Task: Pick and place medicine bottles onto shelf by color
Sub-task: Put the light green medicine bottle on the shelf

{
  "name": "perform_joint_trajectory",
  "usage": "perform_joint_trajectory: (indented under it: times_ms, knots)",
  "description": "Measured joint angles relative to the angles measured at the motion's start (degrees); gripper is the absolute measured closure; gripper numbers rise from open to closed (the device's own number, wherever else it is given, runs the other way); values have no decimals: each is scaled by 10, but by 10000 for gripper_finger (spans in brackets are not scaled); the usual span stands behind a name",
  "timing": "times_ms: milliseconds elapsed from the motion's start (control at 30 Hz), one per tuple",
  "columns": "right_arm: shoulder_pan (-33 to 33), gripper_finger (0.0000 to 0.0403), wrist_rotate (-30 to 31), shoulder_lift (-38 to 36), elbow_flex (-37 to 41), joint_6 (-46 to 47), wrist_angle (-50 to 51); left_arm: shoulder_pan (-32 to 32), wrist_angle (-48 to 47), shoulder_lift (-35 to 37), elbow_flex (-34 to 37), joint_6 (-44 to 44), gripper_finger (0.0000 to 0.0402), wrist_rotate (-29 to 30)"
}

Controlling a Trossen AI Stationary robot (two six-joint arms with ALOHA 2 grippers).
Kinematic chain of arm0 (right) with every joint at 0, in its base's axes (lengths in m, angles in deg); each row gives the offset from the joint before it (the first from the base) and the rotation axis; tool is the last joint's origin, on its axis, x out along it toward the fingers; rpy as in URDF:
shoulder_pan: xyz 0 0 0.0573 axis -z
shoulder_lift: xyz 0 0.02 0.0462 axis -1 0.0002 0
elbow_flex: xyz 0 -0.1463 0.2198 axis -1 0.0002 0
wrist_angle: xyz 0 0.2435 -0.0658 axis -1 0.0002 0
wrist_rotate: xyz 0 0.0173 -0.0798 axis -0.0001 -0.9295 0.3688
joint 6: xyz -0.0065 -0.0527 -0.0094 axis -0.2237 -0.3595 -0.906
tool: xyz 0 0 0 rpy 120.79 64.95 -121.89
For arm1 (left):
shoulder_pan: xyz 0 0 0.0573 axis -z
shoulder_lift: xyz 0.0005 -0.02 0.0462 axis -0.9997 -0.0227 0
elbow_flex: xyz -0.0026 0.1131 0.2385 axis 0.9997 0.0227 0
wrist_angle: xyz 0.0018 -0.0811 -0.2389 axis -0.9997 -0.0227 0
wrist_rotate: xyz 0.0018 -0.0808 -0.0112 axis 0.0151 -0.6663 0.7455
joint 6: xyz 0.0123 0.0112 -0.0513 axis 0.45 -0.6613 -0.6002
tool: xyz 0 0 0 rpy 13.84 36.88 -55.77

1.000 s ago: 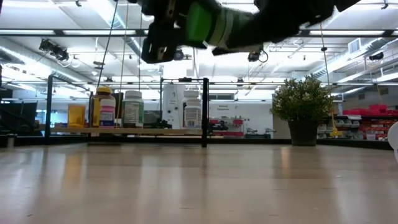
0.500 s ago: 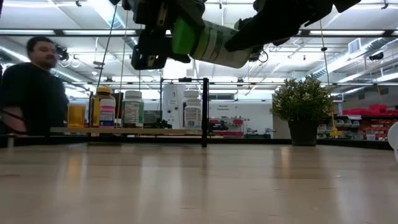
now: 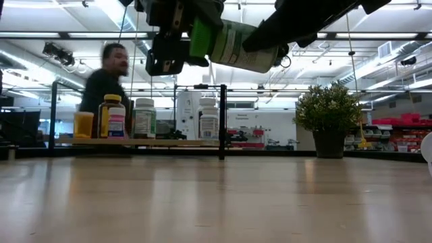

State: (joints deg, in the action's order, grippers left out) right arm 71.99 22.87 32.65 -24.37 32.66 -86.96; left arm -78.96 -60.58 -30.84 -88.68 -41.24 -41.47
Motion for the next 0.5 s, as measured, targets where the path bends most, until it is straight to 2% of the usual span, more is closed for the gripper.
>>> perform_joint_trajectory:
  times_ms: [267,500]
  knots:
    - [0,186,-7,0,0,16,-3,-11,-5,6,0,19,184,-9]
    - [0,178,29,-1,-2,32,0,-33,-44,44,0,41,165,-6]
